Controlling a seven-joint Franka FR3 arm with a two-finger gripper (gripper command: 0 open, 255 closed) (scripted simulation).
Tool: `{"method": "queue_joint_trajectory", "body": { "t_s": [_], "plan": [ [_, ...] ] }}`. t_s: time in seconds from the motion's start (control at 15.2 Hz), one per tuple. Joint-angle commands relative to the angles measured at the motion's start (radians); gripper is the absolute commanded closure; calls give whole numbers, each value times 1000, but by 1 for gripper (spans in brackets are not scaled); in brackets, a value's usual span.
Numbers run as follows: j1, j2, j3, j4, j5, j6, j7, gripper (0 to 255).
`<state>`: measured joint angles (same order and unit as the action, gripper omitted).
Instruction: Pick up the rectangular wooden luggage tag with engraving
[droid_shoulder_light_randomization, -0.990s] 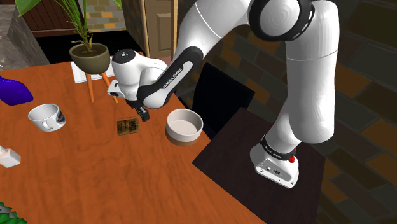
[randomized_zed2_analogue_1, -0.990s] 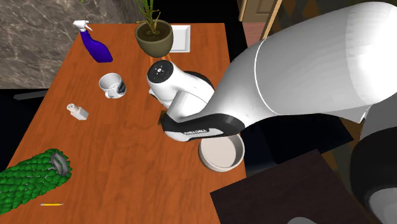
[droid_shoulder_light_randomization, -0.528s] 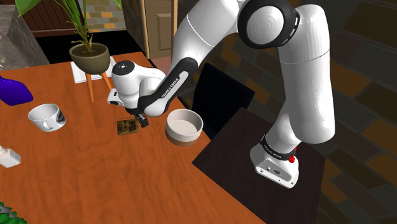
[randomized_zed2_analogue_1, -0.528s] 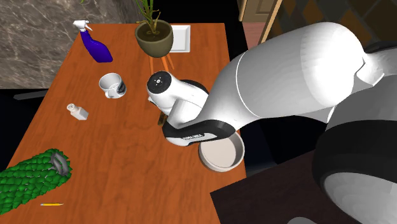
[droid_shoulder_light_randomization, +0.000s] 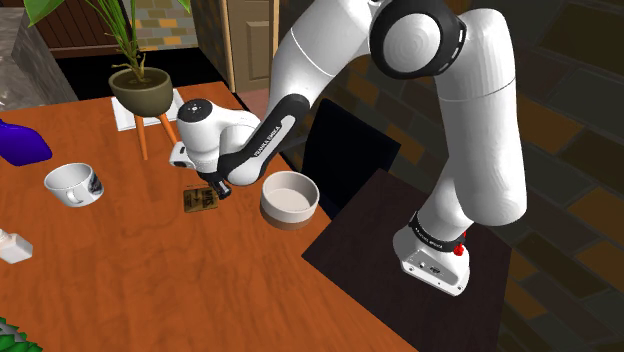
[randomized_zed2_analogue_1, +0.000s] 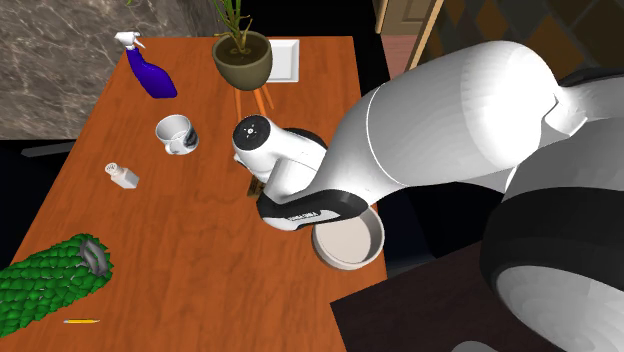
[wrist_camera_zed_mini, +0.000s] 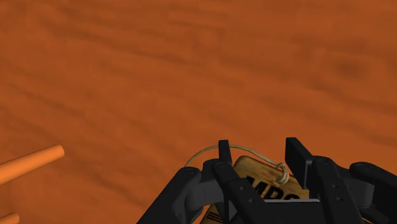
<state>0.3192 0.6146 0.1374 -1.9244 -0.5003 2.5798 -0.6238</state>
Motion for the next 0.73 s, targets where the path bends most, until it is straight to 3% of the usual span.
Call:
{"method": "queue_joint_trajectory", "body": {
  "t_s": [0.0,0.66],
  "plan": [
    [0,1,0,0,0,0,0,255],
    [-19,-76,26,-18,34,-57,-34,255]
  ]
}}
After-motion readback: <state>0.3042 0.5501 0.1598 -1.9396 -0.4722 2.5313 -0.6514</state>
